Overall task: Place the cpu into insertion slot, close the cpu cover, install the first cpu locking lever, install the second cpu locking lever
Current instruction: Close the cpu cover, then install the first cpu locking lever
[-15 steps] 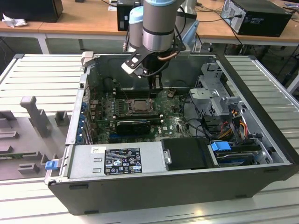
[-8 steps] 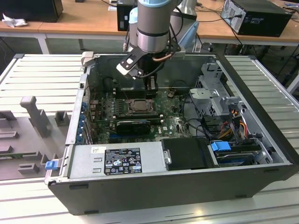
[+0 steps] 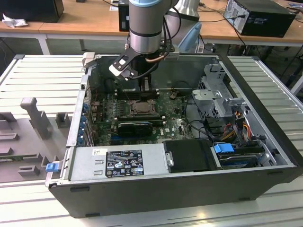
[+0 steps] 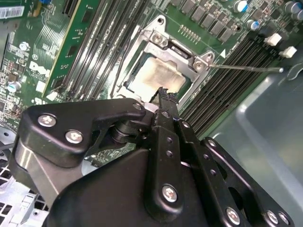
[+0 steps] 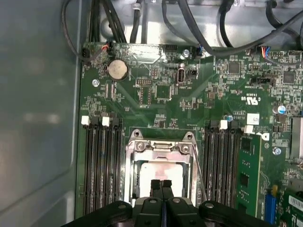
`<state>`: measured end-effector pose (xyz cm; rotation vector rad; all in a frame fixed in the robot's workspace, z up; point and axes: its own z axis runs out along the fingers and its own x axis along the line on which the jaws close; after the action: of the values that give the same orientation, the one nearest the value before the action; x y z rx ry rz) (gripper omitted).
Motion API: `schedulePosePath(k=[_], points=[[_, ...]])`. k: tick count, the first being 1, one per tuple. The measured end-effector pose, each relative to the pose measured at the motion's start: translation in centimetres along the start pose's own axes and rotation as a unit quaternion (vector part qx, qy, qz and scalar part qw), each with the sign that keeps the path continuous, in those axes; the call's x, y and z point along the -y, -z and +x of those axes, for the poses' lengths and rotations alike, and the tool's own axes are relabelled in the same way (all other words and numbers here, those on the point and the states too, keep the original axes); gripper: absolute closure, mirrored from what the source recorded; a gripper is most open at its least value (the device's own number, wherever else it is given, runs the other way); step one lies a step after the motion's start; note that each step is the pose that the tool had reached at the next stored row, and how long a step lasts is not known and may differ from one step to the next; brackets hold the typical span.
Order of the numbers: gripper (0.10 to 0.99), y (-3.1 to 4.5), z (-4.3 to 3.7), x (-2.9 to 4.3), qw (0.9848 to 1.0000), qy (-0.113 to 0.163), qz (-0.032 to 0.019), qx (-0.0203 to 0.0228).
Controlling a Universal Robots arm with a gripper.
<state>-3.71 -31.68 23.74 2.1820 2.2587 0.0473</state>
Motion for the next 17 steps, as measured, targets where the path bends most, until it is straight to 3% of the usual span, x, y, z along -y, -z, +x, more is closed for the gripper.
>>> schedulePosePath(k=[5,9,12,17], points=[[0.980,0.04,0.00,0.29,1.0000,0.000,0.0000,0.0001],[0.980,1.11,0.03,0.28,1.0000,0.000,0.0000,0.0000],[0.980,1.49,0.04,0.28,1.0000,0.000,0.0000,0.0000],[0.980,3.14,0.07,0.25,1.0000,0.000,0.0000,0.0000]])
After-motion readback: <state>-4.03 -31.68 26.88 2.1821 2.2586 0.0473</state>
